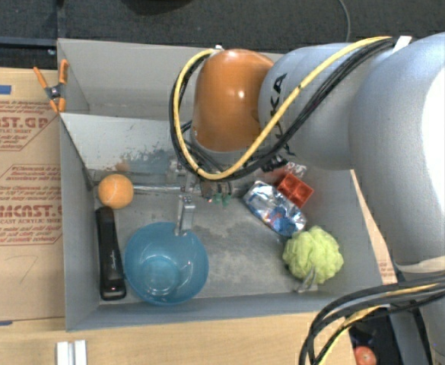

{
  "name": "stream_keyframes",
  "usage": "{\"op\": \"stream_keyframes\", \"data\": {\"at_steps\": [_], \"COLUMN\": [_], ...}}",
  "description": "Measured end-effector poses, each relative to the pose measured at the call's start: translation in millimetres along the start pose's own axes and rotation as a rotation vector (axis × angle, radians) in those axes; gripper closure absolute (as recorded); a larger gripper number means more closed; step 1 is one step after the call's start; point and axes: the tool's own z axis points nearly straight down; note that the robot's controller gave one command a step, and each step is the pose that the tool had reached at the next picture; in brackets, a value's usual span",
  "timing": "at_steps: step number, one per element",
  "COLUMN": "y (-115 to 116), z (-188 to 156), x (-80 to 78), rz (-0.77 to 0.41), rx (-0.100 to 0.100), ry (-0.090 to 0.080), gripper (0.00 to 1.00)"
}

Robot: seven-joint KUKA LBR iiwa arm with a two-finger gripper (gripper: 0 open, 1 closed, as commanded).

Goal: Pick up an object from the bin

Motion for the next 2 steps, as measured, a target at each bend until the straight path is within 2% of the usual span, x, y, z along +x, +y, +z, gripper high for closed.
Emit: {"op": "stream_keyframes", "data": {"at_steps": [1,2], "y": [-0.1,-47.6], "z": [0.1,39.0], "x": [0.0,36.8], "rz": [0.0,-0.016], "rx": [0.0,0.001], "ry": [0.0,0.0], "gripper": [0.0,0.0]}}
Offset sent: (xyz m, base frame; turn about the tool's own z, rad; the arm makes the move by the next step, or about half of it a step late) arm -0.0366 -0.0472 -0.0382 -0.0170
